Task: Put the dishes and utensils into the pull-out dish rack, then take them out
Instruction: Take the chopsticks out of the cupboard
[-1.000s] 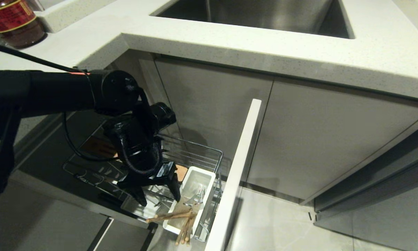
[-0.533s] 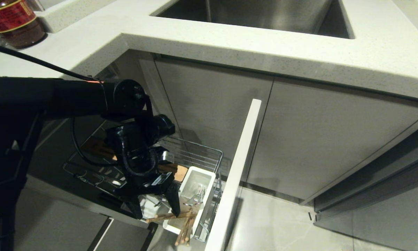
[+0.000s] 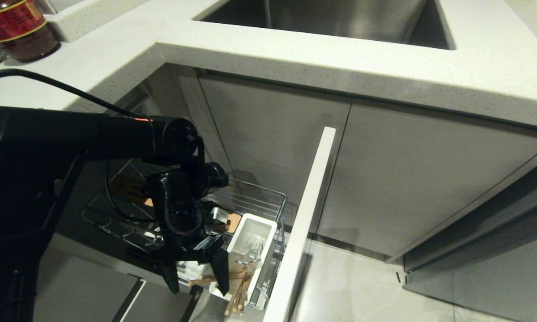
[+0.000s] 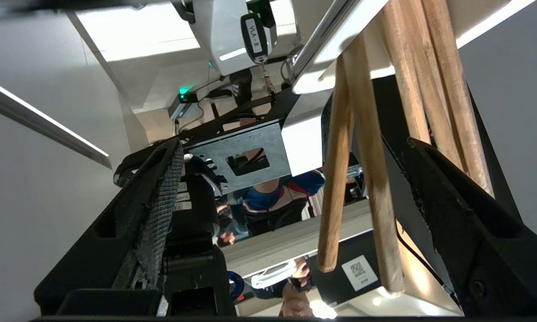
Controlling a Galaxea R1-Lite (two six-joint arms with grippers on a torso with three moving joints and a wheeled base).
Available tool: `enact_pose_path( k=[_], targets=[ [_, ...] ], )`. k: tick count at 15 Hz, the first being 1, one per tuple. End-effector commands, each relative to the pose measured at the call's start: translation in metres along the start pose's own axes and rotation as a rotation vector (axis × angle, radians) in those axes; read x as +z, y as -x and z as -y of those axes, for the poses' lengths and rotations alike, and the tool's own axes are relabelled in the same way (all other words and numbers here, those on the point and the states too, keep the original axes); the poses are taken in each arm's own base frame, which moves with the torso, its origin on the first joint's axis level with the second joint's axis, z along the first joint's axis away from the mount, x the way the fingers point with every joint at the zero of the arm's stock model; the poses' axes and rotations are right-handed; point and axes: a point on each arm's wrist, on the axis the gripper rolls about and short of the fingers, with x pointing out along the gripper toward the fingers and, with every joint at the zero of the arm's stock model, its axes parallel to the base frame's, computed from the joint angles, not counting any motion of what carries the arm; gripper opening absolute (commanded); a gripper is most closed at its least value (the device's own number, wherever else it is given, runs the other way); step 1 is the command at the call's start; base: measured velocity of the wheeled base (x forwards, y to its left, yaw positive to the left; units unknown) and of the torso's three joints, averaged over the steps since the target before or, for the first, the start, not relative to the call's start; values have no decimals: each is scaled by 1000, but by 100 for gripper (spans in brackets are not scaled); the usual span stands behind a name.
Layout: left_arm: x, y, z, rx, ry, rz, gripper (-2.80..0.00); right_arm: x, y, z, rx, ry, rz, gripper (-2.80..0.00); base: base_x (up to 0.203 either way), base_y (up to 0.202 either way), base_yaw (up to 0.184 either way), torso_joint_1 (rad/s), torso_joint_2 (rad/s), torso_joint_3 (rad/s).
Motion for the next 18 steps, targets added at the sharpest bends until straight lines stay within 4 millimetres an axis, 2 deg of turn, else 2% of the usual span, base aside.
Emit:
enact_pose_path(
  k=[1, 2, 7, 15, 18],
  targets=[
    [2, -3, 1, -7, 2, -17, 0, -7, -1, 0, 0, 0, -24, -280, 0, 0, 0, 0, 0, 0],
    [2, -2, 2, -14, 0, -15, -280, -7, -1, 0, 0, 0, -24, -280, 0, 0, 0, 0, 0, 0],
    [1, 3, 14, -106, 3, 4, -280, -7, -1, 0, 0, 0, -24, -280, 0, 0, 0, 0, 0, 0],
    [-2, 2, 18, -65, 6, -5, -280, -7, -1, 0, 0, 0, -24, -280, 0, 0, 0, 0, 0, 0],
    [-21, 15, 19, -40, -10, 35, -280, -7, -1, 0, 0, 0, -25, -280, 0, 0, 0, 0, 0, 0]
  ],
)
